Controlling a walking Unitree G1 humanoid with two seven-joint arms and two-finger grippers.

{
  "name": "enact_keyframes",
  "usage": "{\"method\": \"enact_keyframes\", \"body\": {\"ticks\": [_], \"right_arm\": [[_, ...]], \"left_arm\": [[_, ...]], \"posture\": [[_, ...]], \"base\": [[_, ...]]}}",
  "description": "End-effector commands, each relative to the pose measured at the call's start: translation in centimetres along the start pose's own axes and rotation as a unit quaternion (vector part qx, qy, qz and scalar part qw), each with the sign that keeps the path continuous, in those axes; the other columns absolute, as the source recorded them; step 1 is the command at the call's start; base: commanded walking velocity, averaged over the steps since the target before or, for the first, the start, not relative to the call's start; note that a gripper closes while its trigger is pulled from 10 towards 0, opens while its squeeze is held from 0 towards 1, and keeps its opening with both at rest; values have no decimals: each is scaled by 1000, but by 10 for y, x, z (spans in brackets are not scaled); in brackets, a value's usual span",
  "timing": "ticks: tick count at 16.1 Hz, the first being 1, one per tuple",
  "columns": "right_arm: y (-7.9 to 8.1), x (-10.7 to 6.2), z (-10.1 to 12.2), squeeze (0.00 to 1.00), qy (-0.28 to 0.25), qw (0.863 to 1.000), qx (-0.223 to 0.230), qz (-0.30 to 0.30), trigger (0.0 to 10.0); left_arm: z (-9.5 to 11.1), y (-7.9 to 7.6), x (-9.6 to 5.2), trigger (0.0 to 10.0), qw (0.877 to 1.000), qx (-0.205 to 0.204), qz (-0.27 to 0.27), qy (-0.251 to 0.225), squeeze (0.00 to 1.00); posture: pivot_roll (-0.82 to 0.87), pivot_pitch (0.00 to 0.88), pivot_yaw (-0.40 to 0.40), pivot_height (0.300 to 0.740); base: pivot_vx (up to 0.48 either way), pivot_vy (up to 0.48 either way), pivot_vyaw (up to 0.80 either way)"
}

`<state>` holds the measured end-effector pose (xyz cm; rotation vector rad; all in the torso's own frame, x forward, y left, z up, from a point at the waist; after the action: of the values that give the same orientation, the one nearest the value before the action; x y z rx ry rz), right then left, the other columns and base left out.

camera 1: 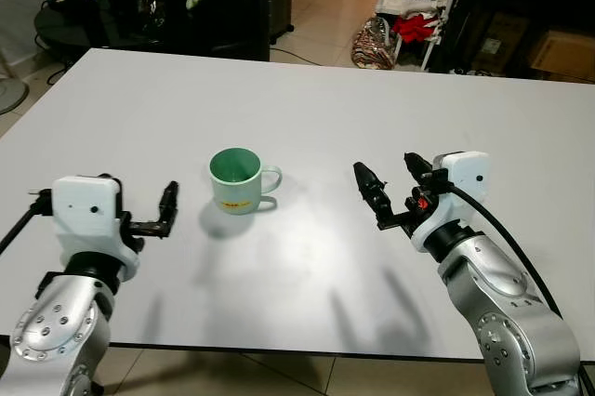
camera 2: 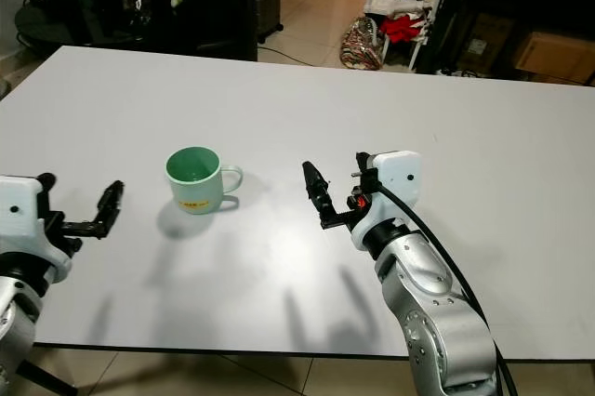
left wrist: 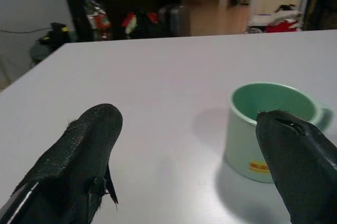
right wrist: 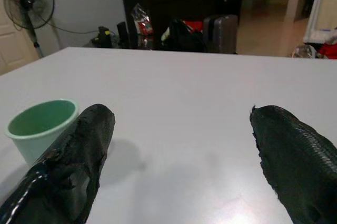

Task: Setting the table

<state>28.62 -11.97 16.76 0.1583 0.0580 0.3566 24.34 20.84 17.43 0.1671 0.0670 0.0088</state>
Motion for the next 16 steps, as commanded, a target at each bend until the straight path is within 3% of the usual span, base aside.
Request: {"method": "enact_keyframes", "body": {"ticks": [1, 3, 7, 10, 13, 15, 16], "right_arm": [[-2, 0, 3, 1000, -2, 1000, 2, -1, 10000], [-4, -1, 1, 1000, -2, 1000, 2, -10, 10000], [-2, -6, -4, 1000, 7, 1000, 8, -10, 10000], [-6, -9, -5, 1000, 2, 1000, 11, -22, 10000], [-14, -14, 0, 1000, -6, 999, 7, -38, 10000], [-13, -17, -1, 1000, -4, 999, 0, -47, 10000], [-12, -20, 0, 1000, -7, 999, -3, -50, 10000]], "left_arm": [[0, -3, 1, 10000, 1000, 2, -13, 3, 0], [-1, -5, 6, 10000, 1000, 7, -21, 4, 0], [-1, -11, 4, 10000, 999, -2, -40, 9, 0], [1, -14, 15, 10000, 998, 8, -59, 2, 0], [10, -14, 23, 10000, 999, -6, -49, -8, 0], [1, -11, 26, 10000, 999, -18, -43, -2, 0], [-3, -17, 24, 10000, 999, -14, -52, 1, 0]], "posture": [[-47, 0, -21, 740], [-64, 0, -6, 740], [-71, 2, 10, 740], [-78, 0, 42, 740], [-98, 0, 49, 740], [-137, 0, 68, 740], [-139, 0, 73, 740]], "base": [[0, 0, 0], [0, 0, 0], [0, 0, 0], [0, 0, 0], [0, 0, 0], [0, 0, 400], [0, 0, 800]]}}
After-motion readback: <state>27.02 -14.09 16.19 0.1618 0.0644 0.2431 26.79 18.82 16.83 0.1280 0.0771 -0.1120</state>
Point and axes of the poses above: a point about 5 cm out from each wrist's last joint towards the gripper, its own x axis pointing out of the wrist towards the gripper, its own z axis along the axis of the wrist's last joint, y = z × x, the point moved 4 cm from there along x, pointing out of the wrist towards the gripper, and after that the axes turned 2 degrees about x, right-handed, at the moved point
